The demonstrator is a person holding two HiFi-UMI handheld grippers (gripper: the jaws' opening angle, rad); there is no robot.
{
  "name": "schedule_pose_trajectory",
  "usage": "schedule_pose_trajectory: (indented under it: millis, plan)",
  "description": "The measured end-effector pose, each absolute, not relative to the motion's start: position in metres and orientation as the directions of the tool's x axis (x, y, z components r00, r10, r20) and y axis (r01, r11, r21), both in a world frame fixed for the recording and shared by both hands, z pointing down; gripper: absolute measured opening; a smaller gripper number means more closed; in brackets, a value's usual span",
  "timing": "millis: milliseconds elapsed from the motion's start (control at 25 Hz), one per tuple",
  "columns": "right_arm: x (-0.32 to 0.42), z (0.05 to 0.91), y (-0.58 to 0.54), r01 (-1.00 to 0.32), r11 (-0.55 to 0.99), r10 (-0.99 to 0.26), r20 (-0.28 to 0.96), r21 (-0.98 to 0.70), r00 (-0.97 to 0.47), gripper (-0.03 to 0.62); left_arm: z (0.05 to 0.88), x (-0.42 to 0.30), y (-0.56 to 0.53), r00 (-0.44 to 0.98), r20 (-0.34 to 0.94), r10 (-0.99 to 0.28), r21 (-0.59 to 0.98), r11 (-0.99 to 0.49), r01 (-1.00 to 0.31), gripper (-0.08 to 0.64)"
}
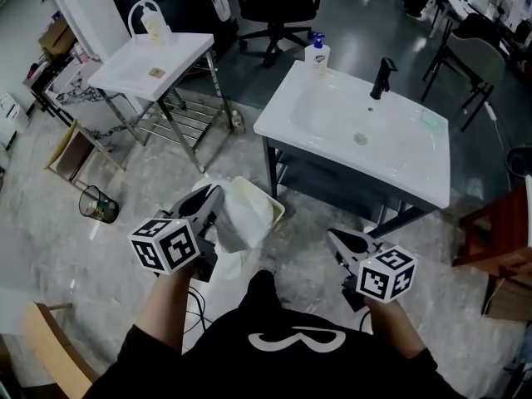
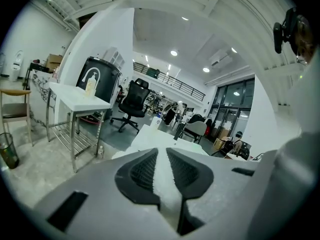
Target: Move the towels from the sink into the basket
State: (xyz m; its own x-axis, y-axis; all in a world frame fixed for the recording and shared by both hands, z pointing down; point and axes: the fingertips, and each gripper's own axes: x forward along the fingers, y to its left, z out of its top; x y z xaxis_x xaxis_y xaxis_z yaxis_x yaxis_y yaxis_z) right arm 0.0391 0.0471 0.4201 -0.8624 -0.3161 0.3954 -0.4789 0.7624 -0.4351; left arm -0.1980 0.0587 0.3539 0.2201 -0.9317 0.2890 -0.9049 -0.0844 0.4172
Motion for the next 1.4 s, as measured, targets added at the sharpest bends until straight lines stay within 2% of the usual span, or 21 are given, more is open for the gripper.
schedule_pose_trajectory:
  millis: [640,1040,1400]
  plan:
    - [0.002,0.45,-0.008,-0.527,0.707,-0.337,0.431,-0.471,-0.837,0.003,0.424,-0.267,0.009,0.165,0.421,-0.892,0.395,0.016,-0.919,0.051]
    - [0.015,0.49,-0.053,-0.643,0.603,-0.399,0.52,-0.471,-0.755,0.003,0.516,-0.295,-0.062,0.164,0.535,-0.829,0.343,0.036,-0.939,0.051]
    - [-0.008,0.523,-0.083,-0.652,0.612,-0.365,0.57,-0.448,-0.736,0.003,0.619,-0.317,-0.109,0.151,0.631,-0.761,0.317,0.075,-0.946,0.058]
